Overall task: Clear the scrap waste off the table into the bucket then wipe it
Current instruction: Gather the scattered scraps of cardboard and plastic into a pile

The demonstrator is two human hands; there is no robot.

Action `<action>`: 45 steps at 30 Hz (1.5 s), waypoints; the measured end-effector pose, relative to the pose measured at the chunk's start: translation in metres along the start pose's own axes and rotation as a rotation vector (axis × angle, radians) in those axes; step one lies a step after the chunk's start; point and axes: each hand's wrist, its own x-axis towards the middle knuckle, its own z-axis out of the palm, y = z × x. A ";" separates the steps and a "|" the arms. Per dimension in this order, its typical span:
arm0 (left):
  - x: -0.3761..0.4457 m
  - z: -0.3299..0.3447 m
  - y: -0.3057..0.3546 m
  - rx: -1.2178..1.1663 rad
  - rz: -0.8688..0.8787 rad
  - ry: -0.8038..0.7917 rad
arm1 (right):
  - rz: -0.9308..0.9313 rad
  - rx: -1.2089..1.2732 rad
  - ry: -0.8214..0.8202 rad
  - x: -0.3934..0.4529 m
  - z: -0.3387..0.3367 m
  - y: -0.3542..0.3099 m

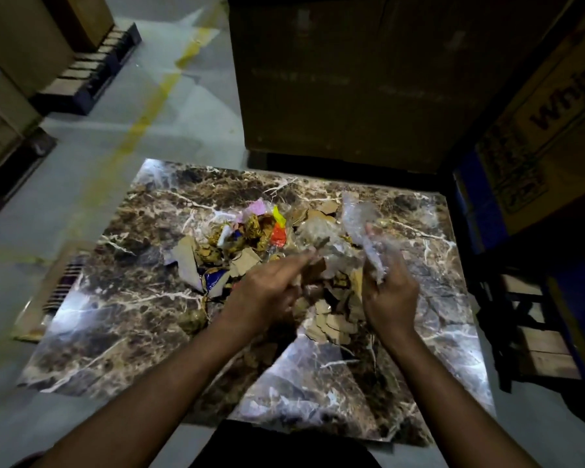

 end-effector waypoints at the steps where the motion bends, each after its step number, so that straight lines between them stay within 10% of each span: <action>1: 0.006 -0.005 -0.013 -0.031 -0.050 0.026 | -0.048 -0.010 -0.061 0.009 0.011 -0.002; 7: 0.028 0.010 -0.100 -0.222 -0.542 0.014 | -0.180 -0.357 -0.744 0.034 0.088 0.011; 11: 0.023 0.044 -0.129 -0.227 -0.704 -0.048 | -0.177 -0.427 -0.899 0.026 0.120 0.009; 24: -0.012 0.079 -0.132 -0.283 -0.717 -0.012 | 0.079 -0.400 -0.831 -0.004 0.163 -0.010; 35: -0.012 0.084 -0.147 0.083 -0.579 -0.280 | -0.023 -0.464 -0.996 0.006 0.164 0.006; 45: -0.009 0.035 -0.123 0.111 -0.516 -0.074 | 0.040 0.091 -0.417 0.013 0.103 -0.013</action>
